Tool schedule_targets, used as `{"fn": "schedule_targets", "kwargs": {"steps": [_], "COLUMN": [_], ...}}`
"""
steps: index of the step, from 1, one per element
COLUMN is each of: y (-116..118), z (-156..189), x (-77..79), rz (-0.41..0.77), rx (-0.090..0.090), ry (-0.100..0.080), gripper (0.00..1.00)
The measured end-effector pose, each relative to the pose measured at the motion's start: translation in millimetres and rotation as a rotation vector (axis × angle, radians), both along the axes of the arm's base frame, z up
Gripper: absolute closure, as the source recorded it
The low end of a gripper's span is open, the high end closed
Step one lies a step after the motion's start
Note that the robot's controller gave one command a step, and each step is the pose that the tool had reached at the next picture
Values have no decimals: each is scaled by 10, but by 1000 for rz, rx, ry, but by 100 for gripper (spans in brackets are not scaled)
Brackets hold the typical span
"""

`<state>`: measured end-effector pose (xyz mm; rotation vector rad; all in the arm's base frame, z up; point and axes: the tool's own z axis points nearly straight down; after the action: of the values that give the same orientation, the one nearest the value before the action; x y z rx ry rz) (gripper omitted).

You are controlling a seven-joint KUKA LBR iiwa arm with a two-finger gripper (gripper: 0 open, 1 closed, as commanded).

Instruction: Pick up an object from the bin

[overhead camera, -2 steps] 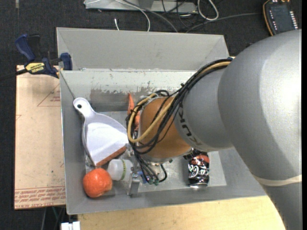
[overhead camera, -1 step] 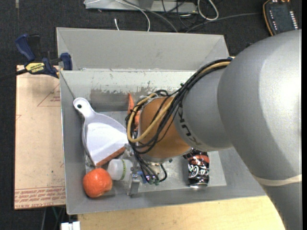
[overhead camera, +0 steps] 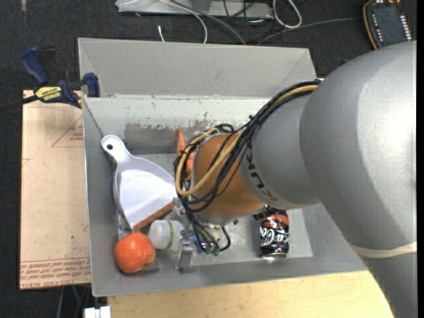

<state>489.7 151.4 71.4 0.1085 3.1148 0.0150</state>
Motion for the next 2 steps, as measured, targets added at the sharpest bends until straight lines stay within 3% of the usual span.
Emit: {"fn": "schedule_targets", "kwargs": {"steps": [1,2], "y": [2,3], "z": [-14,-15], "x": [-4,-3], "rz": [17,19], "rx": [-1,0], "ry": [4,4], "gripper": [100,100]}}
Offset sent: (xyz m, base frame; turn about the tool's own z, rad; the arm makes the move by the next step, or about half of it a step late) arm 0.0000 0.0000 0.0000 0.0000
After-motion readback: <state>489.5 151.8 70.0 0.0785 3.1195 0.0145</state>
